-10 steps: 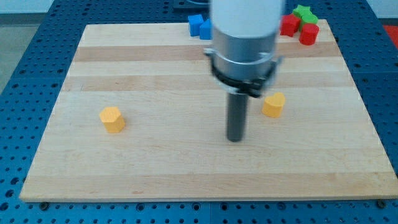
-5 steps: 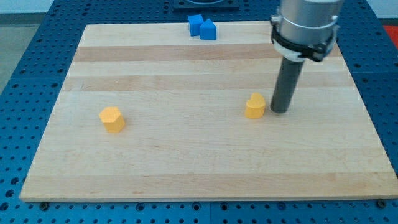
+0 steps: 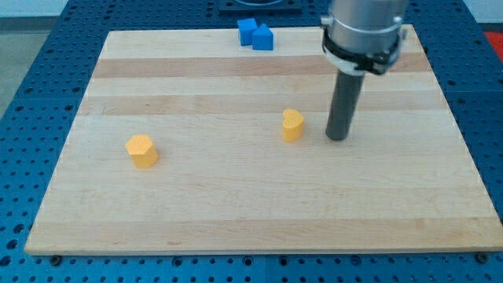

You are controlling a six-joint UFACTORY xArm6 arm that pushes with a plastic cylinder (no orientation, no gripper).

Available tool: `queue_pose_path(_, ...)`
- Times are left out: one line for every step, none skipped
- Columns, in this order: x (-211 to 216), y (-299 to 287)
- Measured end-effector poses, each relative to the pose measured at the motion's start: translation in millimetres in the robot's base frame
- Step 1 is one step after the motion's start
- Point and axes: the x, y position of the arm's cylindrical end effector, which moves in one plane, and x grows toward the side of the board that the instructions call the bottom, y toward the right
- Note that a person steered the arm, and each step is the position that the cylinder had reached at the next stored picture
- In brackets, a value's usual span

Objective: Move the yellow heart into the blue blocks

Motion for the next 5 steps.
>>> queue_pose_path(20,-35)
queue_pose_path(-22,-72)
queue_pose_path(-82,-79)
queue_pose_path(-121,-79)
queue_pose_path(-130,-80)
